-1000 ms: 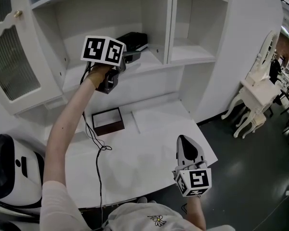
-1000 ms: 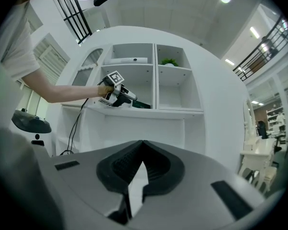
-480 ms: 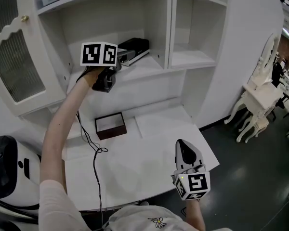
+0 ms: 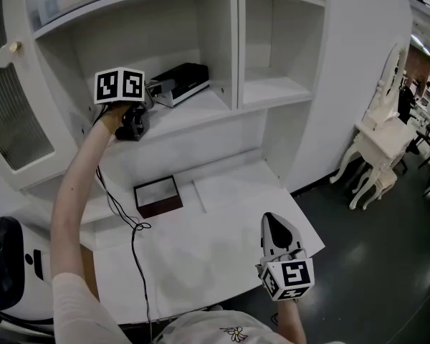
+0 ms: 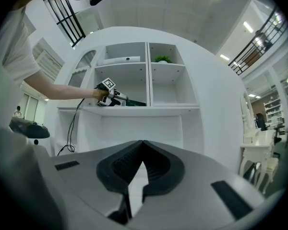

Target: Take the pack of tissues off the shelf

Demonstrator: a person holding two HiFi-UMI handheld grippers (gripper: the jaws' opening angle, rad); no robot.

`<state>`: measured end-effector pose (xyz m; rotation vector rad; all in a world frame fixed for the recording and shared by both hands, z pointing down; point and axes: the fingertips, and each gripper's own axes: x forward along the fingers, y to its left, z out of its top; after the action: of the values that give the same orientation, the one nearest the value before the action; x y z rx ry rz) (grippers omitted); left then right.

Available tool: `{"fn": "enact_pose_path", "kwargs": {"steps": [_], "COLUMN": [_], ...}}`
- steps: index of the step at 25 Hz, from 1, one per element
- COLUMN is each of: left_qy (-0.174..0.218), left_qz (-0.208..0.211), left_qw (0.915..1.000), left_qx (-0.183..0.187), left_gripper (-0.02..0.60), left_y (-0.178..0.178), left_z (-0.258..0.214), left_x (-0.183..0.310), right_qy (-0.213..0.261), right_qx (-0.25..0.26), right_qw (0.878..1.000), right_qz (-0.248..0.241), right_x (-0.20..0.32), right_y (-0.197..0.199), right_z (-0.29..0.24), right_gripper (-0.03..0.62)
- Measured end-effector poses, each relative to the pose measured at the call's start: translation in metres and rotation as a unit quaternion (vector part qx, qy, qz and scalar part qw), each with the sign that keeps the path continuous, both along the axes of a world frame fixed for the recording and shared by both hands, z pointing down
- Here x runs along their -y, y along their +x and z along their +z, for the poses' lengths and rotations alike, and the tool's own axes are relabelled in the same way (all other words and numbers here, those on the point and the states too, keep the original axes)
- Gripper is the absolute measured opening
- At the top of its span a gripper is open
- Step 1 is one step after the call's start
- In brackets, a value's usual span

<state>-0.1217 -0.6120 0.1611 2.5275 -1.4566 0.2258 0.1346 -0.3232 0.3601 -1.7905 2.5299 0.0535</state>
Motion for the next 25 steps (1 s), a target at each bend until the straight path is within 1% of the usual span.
{"fn": "enact_pose_path", "kwargs": {"steps": [2,6,10,12,15,19,21,25], "left_qy": [0.004,0.022,0.014,0.012,0.005,-0.026,-0.034,-0.044], "left_qz": [0.011,0.06,0.08,0.08,0.065,0.045,0.033,0.028], "left_qw": [0.9999,0.9979,0.9967,0.9967,0.9979,0.9984,0.9988,0.9984], "left_qx": [0.002,0.01,0.004,0.002,-0.006,-0.021,-0.014,0.02], "left_gripper": [0.427,0.442,0.445,0.446,0.445,0.446,0.445,0.445], "left_y": [0.0,0.011,0.016,0.018,0.019,0.026,0.027,0.03], "left_z": [-0.001,-0.001,0.001,0.0,0.001,0.006,0.009,0.017], "left_x": [0.002,0.005,0.008,0.008,0.006,0.006,0.011,0.017], "right_qy": [-0.003,-0.005,-0.004,-0.006,-0.01,-0.012,-0.011,-0.015], "right_qx": [0.001,0.004,0.002,0.003,0.004,0.005,0.004,0.006], "right_qw": [1.0,1.0,1.0,1.0,1.0,0.999,0.999,0.999], "right_qz": [-0.004,-0.013,-0.019,-0.02,-0.024,-0.032,-0.034,-0.036], "right_x": [0.006,0.017,0.026,0.029,0.033,0.039,0.04,0.04], "right_y": [-0.001,-0.009,-0.013,-0.013,-0.015,-0.02,-0.023,-0.022], "right_z": [0.002,0.003,0.003,0.003,0.006,0.007,0.008,0.011], "right_gripper": [0.003,0.003,0.003,0.003,0.003,0.003,0.003,0.003]}}
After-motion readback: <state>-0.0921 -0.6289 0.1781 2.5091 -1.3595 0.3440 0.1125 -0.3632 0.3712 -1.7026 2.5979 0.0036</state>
